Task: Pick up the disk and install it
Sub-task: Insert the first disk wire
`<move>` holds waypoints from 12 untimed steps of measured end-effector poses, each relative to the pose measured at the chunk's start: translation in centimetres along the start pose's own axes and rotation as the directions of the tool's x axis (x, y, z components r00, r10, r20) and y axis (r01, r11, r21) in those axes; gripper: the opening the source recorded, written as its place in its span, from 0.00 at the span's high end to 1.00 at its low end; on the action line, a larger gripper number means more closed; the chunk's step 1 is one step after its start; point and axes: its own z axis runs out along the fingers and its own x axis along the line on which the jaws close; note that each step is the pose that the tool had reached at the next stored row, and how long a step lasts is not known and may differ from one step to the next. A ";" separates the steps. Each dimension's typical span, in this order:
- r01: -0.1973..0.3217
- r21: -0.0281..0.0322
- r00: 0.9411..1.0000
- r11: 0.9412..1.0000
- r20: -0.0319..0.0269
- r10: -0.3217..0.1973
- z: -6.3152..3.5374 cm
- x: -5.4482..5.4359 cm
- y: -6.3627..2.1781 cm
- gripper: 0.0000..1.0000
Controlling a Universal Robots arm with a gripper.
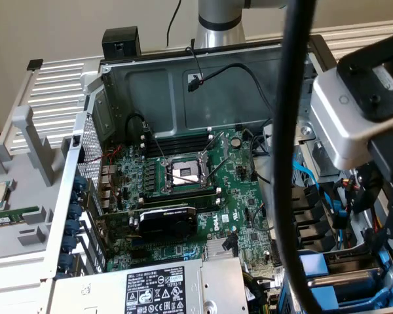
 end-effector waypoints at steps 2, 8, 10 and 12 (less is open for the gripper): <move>-0.002 -0.007 1.000 1.000 0.009 0.002 0.11 0.3 -0.03 0.57; -0.005 -0.022 0.999 1.000 0.051 0.006 0.35 0.8 -0.03 0.57; -0.007 -0.027 0.998 1.000 0.062 0.008 0.43 1.1 -0.02 0.57; -0.008 -0.033 0.997 0.999 0.073 0.010 0.52 1.3 -0.02 0.57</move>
